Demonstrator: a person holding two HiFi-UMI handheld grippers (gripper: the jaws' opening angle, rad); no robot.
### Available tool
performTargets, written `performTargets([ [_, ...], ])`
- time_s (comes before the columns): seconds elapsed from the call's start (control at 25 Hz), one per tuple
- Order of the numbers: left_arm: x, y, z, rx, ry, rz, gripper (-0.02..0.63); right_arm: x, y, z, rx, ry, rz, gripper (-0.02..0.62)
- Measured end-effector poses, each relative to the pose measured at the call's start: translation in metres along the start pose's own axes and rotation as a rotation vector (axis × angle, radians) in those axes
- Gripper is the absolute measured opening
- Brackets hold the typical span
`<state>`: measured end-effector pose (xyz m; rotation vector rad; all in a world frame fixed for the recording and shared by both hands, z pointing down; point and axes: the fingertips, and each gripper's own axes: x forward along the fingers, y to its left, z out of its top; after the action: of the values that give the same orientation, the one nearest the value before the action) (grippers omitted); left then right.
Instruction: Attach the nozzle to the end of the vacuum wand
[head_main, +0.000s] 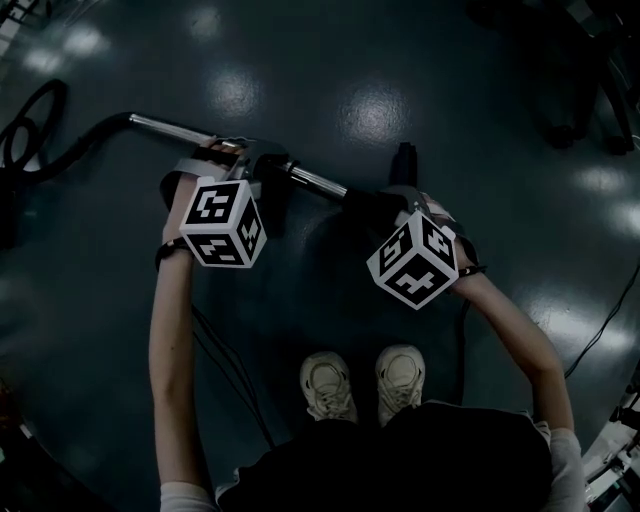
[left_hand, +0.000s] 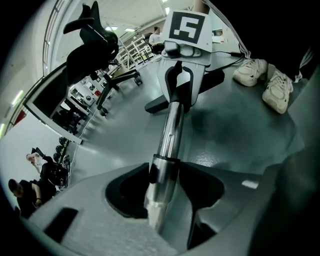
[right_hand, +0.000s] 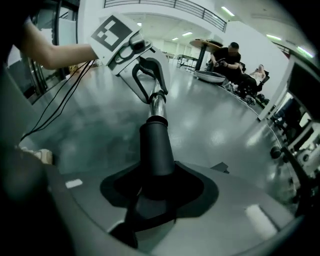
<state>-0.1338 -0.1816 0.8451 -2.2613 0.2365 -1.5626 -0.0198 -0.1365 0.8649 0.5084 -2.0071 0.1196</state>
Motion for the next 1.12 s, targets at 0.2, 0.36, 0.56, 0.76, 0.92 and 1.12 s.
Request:
performTargets([
  [0.2,0.003,0.003,0.009,0.018,-0.009,0.009,0.192,-0.005,-0.01,0.002,0.07,-0.001,-0.023,0.195],
  [0.36,0.004,0.0,0.012,0.02,-0.012,0.016,0.19,-0.008,-0.007,0.0,0.062,0.01,-0.038,0.195],
  [0.56,0.008,-0.004,0.014,0.024,-0.018,0.015,0.192,-0.011,-0.006,0.001,-0.017,0.045,-0.126,0.195],
  [0.76,0.012,-0.012,0.018,-0.053,-0.085,0.02,0.193,0.001,0.008,0.006,0.08,0.061,-0.047,0.195],
  [0.92,0.019,-0.016,0.029,-0.016,-0.07,0.019,0.189,0.006,0.008,0.007,0.099,0.096,-0.045,0.195],
  [1.12,0.027,-0.025,0.039,-0.039,-0.116,-0.001,0.19,0.017,0.011,0.002,0.043,0.098,-0.055,0.195],
])
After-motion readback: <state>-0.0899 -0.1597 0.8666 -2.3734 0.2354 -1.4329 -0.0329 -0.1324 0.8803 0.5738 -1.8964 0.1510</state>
